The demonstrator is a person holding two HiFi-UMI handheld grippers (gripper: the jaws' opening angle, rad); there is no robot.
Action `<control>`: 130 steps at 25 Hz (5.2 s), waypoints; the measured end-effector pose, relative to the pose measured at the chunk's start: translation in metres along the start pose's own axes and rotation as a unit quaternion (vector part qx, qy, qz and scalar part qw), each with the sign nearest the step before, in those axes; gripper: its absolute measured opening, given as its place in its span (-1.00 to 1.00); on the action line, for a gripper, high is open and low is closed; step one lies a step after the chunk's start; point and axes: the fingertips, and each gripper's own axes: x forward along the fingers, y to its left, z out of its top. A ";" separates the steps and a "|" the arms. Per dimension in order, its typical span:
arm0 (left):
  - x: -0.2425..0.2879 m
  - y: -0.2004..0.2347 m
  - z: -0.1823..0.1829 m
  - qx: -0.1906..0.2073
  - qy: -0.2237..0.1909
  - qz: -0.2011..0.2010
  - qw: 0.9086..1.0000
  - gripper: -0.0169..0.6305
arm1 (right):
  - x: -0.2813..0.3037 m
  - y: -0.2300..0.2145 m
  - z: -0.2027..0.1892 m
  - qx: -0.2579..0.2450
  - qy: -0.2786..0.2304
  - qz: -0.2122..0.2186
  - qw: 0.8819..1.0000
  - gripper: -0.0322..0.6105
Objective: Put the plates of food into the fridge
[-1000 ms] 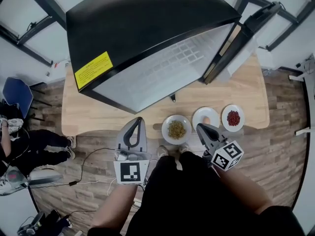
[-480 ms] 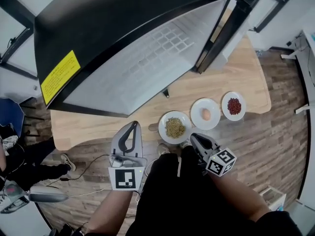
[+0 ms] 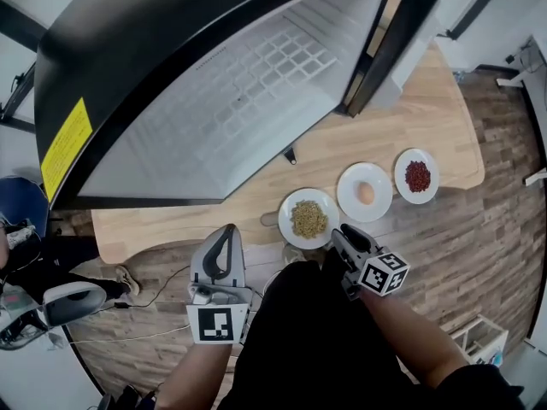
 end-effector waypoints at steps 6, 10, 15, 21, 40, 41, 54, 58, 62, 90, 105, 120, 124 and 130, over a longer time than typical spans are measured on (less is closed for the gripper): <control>-0.001 0.001 0.000 0.003 0.011 0.009 1.000 -0.93 | 0.014 -0.016 -0.020 0.123 0.013 0.025 0.992 -0.46; -0.002 0.002 0.001 0.006 0.012 0.016 1.000 -0.93 | 0.020 -0.019 -0.020 0.203 -0.002 0.056 0.978 -0.47; -0.002 0.000 0.005 0.003 0.006 0.026 1.000 -0.93 | 0.021 -0.007 -0.003 0.214 -0.007 0.081 0.973 -0.77; -0.004 -0.001 0.015 -0.002 -0.008 0.036 0.999 -0.93 | 0.015 0.013 0.018 0.237 -0.012 0.119 0.964 -0.79; -0.042 0.029 0.068 -0.012 -0.039 0.117 0.992 -0.93 | -0.004 0.085 0.121 0.199 -0.003 0.192 0.961 -0.79; -0.043 0.032 0.070 -0.015 -0.040 0.125 0.991 -0.93 | -0.002 0.088 0.128 0.196 -0.002 0.196 0.961 -0.79; -0.060 0.073 0.098 0.000 -0.059 0.199 0.978 -0.93 | 0.023 0.140 0.202 0.184 0.000 0.260 0.948 -0.79; -0.061 0.090 0.108 0.006 -0.064 0.218 0.974 -0.93 | 0.042 0.158 0.222 0.172 -0.004 0.274 0.946 -0.79; -0.063 0.106 0.116 -0.006 -0.068 0.229 0.971 -0.93 | 0.066 0.174 0.237 0.150 -0.015 0.266 0.952 -0.79; -0.088 0.171 0.108 -0.038 -0.067 0.269 0.960 -0.93 | 0.173 0.239 0.250 -0.006 0.022 0.139 0.990 -0.78; -0.086 0.140 0.098 -0.045 -0.066 0.259 0.963 -0.93 | 0.169 0.228 0.247 -0.260 0.045 0.048 0.963 -0.25; -0.026 0.047 0.124 -0.018 -0.108 0.134 0.985 -0.94 | 0.033 0.187 0.282 -0.192 -0.099 0.165 0.962 -0.25; -0.005 0.024 0.129 -0.012 -0.112 0.107 0.988 -0.93 | 0.001 0.145 0.280 -0.150 -0.112 0.152 0.971 -0.25; 0.022 -0.006 0.132 -0.005 -0.110 0.073 0.991 -0.93 | -0.040 0.063 0.253 -0.103 -0.103 0.071 0.987 -0.26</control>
